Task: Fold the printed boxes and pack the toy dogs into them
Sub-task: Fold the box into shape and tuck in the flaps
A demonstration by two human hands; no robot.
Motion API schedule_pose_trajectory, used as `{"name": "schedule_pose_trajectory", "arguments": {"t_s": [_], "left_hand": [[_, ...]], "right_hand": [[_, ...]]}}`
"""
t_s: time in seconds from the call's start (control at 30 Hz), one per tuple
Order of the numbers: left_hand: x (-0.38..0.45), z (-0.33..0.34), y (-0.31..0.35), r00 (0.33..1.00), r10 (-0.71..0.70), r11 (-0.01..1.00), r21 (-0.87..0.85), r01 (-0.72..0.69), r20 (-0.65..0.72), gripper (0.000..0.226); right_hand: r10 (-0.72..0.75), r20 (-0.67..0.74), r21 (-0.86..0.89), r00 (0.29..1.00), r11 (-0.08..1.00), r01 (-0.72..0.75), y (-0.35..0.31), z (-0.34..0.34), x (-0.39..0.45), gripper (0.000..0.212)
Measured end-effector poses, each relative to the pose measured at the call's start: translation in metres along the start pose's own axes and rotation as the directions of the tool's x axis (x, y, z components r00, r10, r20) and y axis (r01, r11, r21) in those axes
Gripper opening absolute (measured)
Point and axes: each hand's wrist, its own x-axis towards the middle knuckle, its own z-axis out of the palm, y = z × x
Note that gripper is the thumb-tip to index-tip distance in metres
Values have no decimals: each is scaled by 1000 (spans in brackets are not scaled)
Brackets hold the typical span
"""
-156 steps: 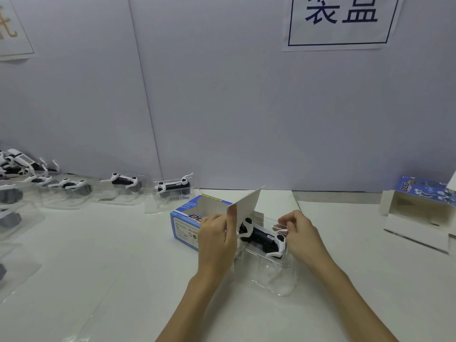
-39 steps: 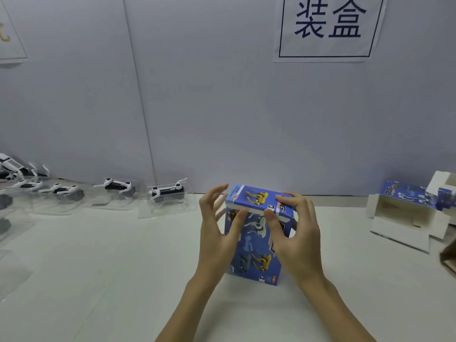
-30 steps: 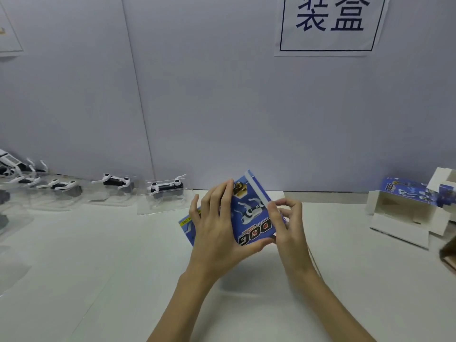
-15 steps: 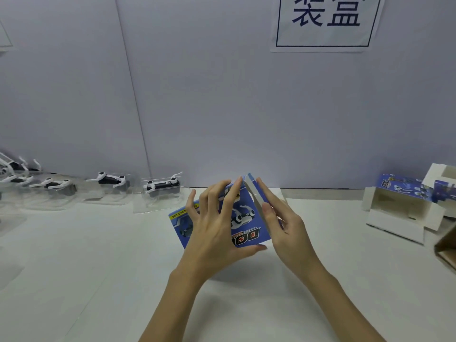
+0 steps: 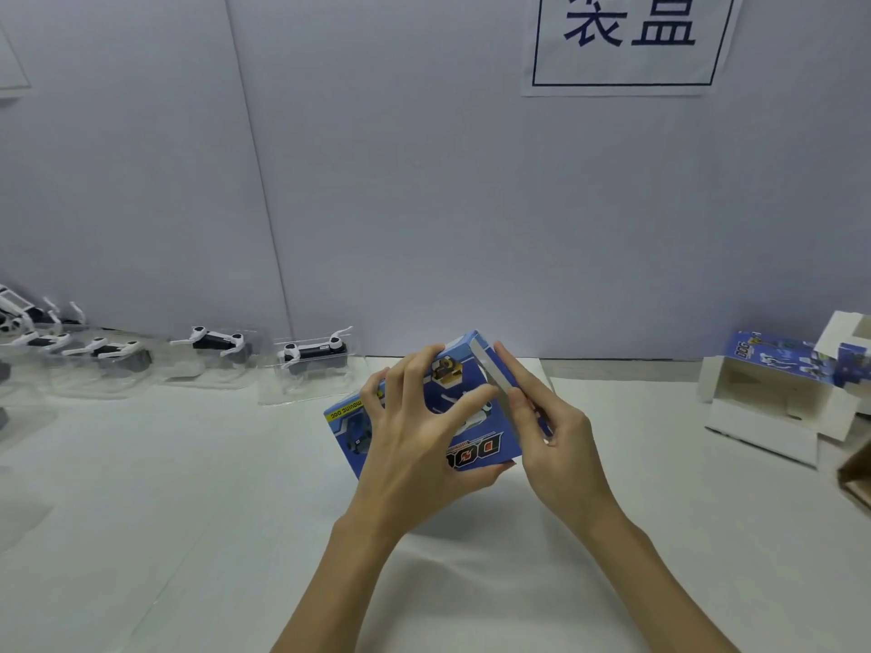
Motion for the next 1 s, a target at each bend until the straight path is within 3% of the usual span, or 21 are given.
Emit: {"name": "schedule_pose_trajectory", "arguments": {"t_s": [0.27, 0.7, 1.0], "left_hand": [[2, -4, 1, 1000, 0, 999, 40, -1, 23, 59], [3, -2, 6, 1000, 3, 992, 123, -5, 21, 62], [3, -8, 0, 998, -37, 999, -13, 37, 45, 69]], "right_hand": [[-23, 28, -58, 999, 998, 25, 0, 1, 1, 50], [-42, 49, -8, 998, 999, 42, -7, -3, 2, 49], [46, 170, -55, 984, 998, -37, -2, 6, -2, 52]]}}
